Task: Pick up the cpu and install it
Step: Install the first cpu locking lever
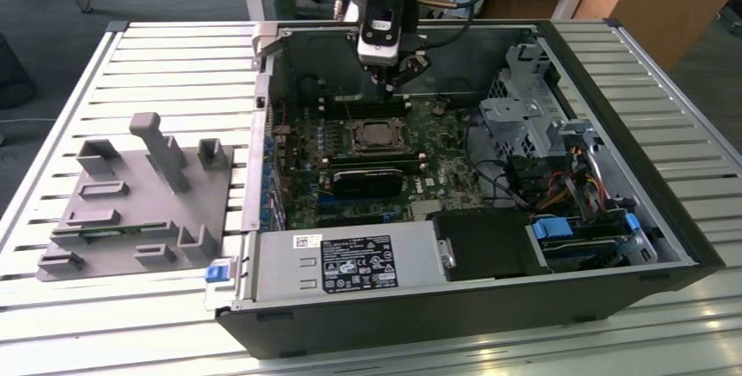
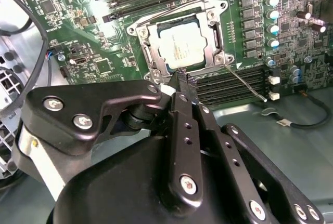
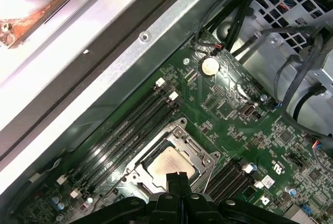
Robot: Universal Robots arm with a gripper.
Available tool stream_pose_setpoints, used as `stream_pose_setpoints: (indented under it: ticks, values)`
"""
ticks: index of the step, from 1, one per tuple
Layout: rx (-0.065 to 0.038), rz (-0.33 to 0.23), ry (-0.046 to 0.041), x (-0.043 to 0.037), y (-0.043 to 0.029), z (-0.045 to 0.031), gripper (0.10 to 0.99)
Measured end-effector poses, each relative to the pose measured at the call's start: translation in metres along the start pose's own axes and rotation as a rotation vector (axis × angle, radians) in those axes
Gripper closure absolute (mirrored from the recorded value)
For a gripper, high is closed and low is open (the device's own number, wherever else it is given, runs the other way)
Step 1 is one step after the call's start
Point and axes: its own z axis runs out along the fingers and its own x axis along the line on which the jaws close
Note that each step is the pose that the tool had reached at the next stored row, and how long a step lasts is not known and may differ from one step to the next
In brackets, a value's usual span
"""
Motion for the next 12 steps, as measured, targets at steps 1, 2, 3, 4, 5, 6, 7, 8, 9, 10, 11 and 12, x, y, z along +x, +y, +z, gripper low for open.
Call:
stream_pose_setpoints:
  ticks: [1,2,3,4,5,6,7,8,9,10,11,12]
  values:
    - [0.0,-0.005,0.0002,0.0,0.0,0.0,0.98]
    - [0.0,-0.011,0.0002,0.0,0.0,0.0,0.98]
    - [-0.001,-0.016,0.0004,0.0,0.0,0.0,0.98]
    - [-0.001,-0.021,0.0005,0.0,0.0,0.0,0.98]
    - [-0.001,-0.026,0.0007,0.0,0.0,0.0,0.98]
    - [-0.001,-0.032,0.0008,0.0,0.0,0.0,0.98]
    - [-0.001,-0.037,0.0009,0.0,0.0,0.0,0.98]
    - [-0.002,-0.042,0.0011,0.0,0.0,0.0,0.98]
    - [-0.002,-0.047,0.0012,0.0,0.0,0.0,0.98]
    - [-0.002,-0.053,0.0014,0.0,0.0,0.0,0.98]
    - [-0.002,-0.058,0.0015,0.0,0.0,0.0,0.98]
    - [-0.002,-0.064,0.0017,0.0,0.0,0.0,0.98]
